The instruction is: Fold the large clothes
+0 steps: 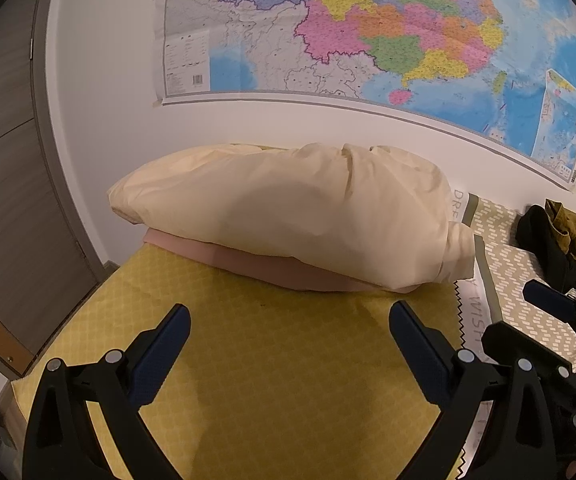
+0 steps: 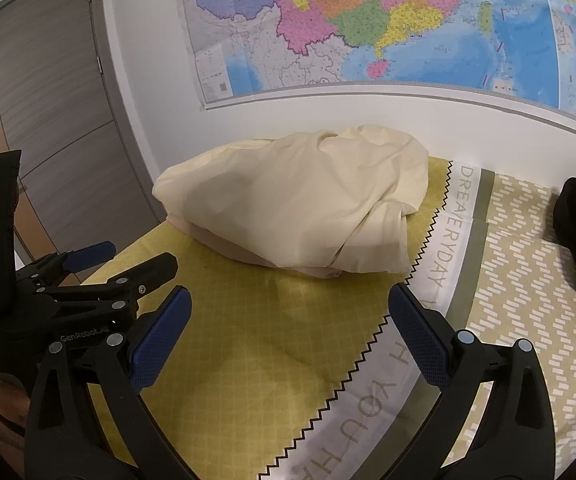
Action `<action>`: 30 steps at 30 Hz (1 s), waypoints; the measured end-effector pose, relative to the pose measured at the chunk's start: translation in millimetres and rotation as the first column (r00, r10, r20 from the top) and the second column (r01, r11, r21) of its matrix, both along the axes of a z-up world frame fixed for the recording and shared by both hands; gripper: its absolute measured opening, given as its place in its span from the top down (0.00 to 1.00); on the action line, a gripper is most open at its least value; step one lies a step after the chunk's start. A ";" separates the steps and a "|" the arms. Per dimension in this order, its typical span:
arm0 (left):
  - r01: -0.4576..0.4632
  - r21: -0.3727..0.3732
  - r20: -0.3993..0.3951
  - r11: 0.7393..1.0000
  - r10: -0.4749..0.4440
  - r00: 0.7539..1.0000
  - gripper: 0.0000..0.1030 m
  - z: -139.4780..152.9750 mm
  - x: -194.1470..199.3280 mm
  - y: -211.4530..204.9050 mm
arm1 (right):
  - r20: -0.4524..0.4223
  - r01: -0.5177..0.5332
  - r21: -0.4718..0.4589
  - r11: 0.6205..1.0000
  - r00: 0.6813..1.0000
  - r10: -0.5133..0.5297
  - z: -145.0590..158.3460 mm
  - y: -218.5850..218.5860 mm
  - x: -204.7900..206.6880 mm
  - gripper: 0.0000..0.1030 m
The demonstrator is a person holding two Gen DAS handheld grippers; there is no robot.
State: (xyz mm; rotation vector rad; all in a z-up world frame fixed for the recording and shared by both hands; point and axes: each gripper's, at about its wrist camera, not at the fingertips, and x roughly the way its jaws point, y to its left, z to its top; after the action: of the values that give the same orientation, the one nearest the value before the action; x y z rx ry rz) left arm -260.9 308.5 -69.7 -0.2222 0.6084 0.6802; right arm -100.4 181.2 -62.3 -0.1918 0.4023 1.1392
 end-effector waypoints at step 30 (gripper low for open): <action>0.010 0.012 -0.001 1.000 -0.010 1.000 0.07 1.7 -5.1 -11.4 | 0.006 0.011 0.002 1.000 1.000 -0.011 -1.4 -10.3 -7.6 0.06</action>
State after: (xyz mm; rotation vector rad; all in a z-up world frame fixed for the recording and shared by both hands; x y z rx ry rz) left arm -266.1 297.1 -68.0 -0.2080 0.6057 0.6740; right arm -108.0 170.9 -63.7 -0.1912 0.3971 1.1279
